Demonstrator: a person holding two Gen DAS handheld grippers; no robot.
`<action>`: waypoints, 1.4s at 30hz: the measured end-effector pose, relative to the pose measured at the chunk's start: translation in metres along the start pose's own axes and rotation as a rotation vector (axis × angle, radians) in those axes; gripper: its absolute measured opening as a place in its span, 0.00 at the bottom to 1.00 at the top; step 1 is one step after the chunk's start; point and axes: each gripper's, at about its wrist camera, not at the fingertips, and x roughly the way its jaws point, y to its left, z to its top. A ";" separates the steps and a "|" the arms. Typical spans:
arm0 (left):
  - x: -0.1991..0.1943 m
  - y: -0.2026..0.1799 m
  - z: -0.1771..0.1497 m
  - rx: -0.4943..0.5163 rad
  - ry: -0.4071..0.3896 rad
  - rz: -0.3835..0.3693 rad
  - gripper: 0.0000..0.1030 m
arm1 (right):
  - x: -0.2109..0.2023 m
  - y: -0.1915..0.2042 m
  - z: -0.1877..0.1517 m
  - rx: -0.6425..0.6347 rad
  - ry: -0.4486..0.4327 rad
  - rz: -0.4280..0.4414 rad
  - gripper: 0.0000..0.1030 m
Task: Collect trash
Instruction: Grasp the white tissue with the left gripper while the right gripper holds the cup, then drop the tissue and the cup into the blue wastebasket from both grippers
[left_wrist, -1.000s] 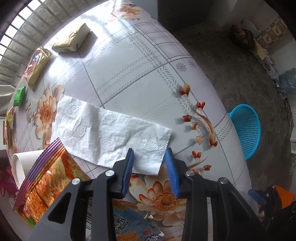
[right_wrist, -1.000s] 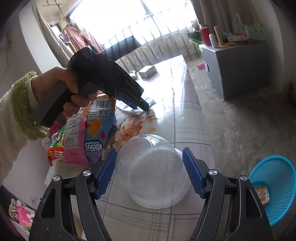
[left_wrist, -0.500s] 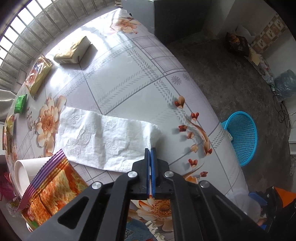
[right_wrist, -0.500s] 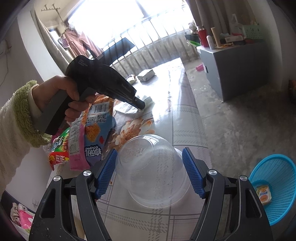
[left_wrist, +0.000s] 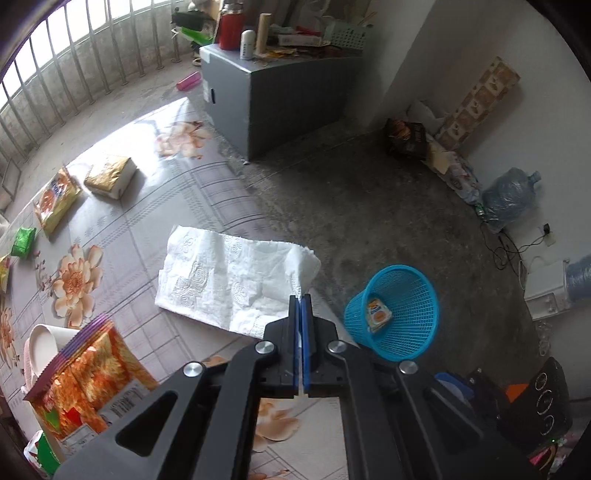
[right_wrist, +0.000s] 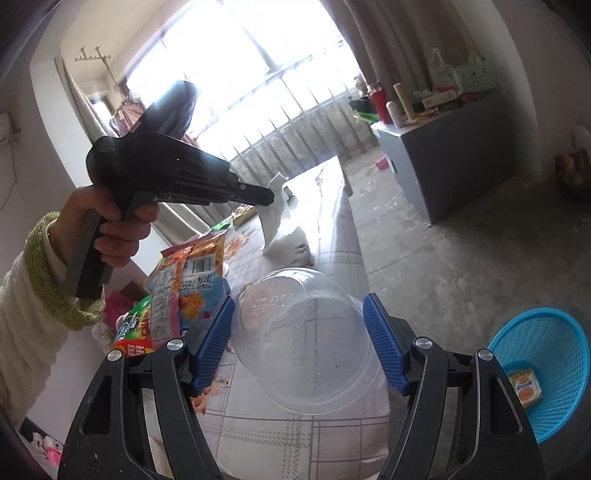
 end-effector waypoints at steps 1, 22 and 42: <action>0.003 -0.018 0.000 0.011 -0.002 -0.023 0.01 | -0.006 -0.004 -0.001 0.010 -0.008 -0.011 0.65; 0.168 -0.232 -0.003 0.157 0.213 -0.386 0.01 | -0.083 -0.181 -0.072 0.402 -0.014 -0.404 0.64; 0.250 -0.234 -0.011 0.132 0.246 -0.328 0.52 | -0.018 -0.284 -0.115 0.640 0.112 -0.506 0.73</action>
